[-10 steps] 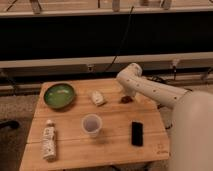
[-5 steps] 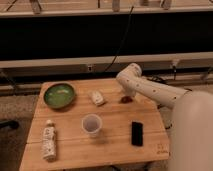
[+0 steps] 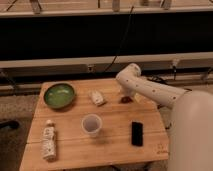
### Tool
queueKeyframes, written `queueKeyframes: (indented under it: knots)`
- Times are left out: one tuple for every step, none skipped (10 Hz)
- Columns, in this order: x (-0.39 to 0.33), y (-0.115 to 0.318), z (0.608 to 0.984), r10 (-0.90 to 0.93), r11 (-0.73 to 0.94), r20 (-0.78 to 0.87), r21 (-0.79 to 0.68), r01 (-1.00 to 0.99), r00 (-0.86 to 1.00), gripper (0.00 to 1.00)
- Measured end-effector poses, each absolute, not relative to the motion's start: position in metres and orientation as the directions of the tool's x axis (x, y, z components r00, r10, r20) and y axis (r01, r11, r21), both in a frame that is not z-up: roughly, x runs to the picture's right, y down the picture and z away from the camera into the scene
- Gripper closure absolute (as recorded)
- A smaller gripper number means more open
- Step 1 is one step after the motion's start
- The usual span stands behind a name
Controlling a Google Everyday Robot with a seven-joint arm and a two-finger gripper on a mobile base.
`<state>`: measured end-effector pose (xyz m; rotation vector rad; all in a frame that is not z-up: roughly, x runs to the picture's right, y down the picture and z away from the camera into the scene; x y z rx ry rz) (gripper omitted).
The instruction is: Place the pepper in the ceramic cup
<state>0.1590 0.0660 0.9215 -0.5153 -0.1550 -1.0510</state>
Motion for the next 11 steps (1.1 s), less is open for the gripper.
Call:
queueKeyframes:
  knots:
    - [0.163, 0.065, 0.924, -0.774, 0.403, 0.362, -0.353, 0.844, 0.52, 0.2]
    - [0.167, 0.065, 0.928, -0.757, 0.411, 0.366, -0.378, 0.83, 0.542, 0.2]
    - [0.172, 0.061, 0.933, -0.738, 0.422, 0.366, -0.405, 0.811, 0.567, 0.2]
    - [0.186, 0.059, 0.938, -0.71, 0.434, 0.366, -0.445, 0.783, 0.601, 0.2]
    - [0.194, 0.058, 0.941, -0.692, 0.441, 0.364, -0.471, 0.764, 0.623, 0.2]
    - [0.198, 0.057, 0.945, -0.67, 0.452, 0.364, -0.491, 0.745, 0.647, 0.2]
    - [0.202, 0.056, 0.95, -0.637, 0.473, 0.365, -0.51, 0.718, 0.679, 0.2]
    - [0.208, 0.057, 0.952, -0.612, 0.489, 0.364, -0.524, 0.697, 0.702, 0.2]
    - [0.21, 0.058, 0.953, -0.589, 0.502, 0.369, -0.53, 0.683, 0.719, 0.2]
    - [0.212, 0.06, 0.953, -0.555, 0.526, 0.375, -0.534, 0.663, 0.742, 0.2]
    - [0.215, 0.061, 0.953, -0.532, 0.543, 0.378, -0.534, 0.648, 0.758, 0.2]
